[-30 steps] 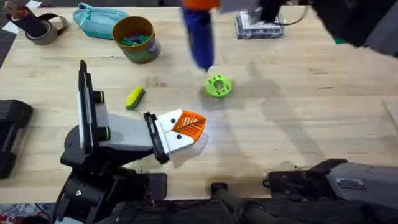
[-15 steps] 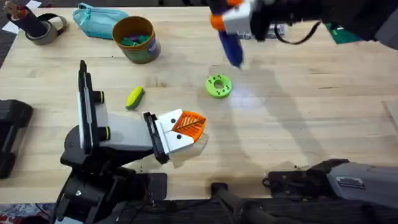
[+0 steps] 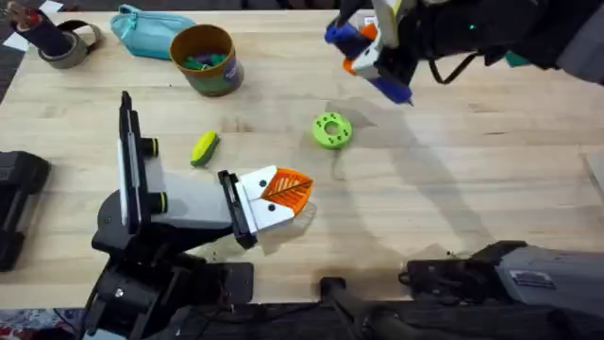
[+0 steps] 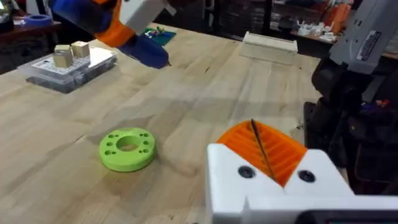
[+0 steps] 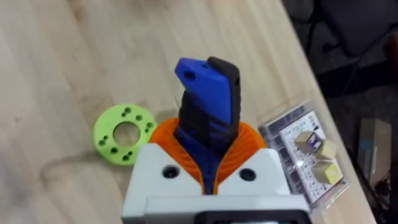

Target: Pick up the gripper from the table and insert it into the empty holder that is missing its gripper. Then pick up a screw, insert it into the mounting hole, and use the screwdriver to tighten it. Finally, clean up the table by picking up the vegetable and placing it into the bucket.

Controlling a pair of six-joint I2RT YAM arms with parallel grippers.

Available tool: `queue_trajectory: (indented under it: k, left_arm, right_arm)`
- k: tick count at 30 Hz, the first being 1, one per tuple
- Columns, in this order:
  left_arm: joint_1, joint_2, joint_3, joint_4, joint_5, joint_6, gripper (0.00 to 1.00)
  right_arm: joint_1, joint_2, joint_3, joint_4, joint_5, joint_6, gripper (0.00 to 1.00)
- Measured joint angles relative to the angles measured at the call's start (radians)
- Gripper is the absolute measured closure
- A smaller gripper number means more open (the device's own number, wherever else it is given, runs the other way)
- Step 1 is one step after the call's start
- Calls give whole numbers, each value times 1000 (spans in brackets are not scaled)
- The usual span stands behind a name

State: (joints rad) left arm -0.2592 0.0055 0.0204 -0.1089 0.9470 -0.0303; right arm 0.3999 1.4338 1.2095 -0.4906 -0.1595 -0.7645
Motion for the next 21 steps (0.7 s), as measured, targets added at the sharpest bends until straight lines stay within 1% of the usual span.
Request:
queue_trajectory:
  k: [3, 4, 8, 11, 15, 18, 21]
  left_arm:
    - [0, 0, 0, 0, 0, 0, 981]
    - [0, 0, 0, 0, 0, 0, 981]
    - [0, 0, 0, 0, 0, 0, 981]
    - [0, 0, 0, 1, 0, 0, 981]
    - [0, 0, 0, 1, 0, 0, 981]
    - [0, 0, 0, 1, 0, 0, 981]
    - [0, 0, 0, 0, -1, 0, 981]
  right_arm:
    - [9, 0, 0, -51, 38, -3, 948]
    - [9, 4, 1, -136, 83, -6, 949]
    - [-18, 66, 2, -204, 129, -7, 947]
    - [-45, 147, 2, -196, 168, -7, 949]
    - [-69, 245, 2, -153, 250, -7, 950]
    - [-80, 295, 2, -107, 295, -7, 951]
    - [-92, 324, 2, -62, 314, -9, 953]
